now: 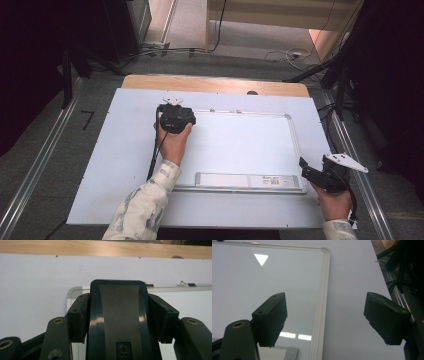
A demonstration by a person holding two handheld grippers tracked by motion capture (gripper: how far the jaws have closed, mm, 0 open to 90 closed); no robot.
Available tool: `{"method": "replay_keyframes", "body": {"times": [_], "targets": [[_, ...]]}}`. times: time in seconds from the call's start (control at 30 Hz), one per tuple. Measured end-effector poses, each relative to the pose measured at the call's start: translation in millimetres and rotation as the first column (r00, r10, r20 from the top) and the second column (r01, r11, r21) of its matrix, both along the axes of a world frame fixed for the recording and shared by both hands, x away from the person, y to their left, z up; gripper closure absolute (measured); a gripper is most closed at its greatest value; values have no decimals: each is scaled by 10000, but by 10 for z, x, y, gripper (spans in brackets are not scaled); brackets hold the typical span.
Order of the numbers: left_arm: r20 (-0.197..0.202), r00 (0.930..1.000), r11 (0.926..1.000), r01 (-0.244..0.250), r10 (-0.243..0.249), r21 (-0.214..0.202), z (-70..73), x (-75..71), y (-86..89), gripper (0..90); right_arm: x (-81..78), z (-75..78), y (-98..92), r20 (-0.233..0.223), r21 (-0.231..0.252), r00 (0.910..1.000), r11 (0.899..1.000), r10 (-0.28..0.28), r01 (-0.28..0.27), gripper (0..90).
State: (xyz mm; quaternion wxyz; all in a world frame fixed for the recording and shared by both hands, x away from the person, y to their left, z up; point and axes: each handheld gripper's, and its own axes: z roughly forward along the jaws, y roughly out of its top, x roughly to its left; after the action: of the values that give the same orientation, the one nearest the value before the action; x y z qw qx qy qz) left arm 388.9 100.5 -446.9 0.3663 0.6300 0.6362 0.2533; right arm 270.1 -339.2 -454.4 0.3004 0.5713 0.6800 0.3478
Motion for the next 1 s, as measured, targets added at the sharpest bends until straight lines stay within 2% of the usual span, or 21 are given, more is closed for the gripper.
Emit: {"method": "replay_keyframes", "body": {"times": [0.37, 0.77, 1.0], "targets": [[-259, 9989, 9993, -376, 378, 78, -95, 142, 60, 405, 0, 1, -11, 17, 18, 10000, 10000, -11, 11, 175], [-491, 9968, 9970, -608, 632, 478, -174, 314, 66, 405, -2, 0, -18, 10, 39, 10000, 10000, -33, 33, 175], [-616, 9948, 9960, -781, 807, 444, -210, 384, 91, 406, -1, -1, -20, 13, 34, 10000, 10000, -20, 20, 175]]}}
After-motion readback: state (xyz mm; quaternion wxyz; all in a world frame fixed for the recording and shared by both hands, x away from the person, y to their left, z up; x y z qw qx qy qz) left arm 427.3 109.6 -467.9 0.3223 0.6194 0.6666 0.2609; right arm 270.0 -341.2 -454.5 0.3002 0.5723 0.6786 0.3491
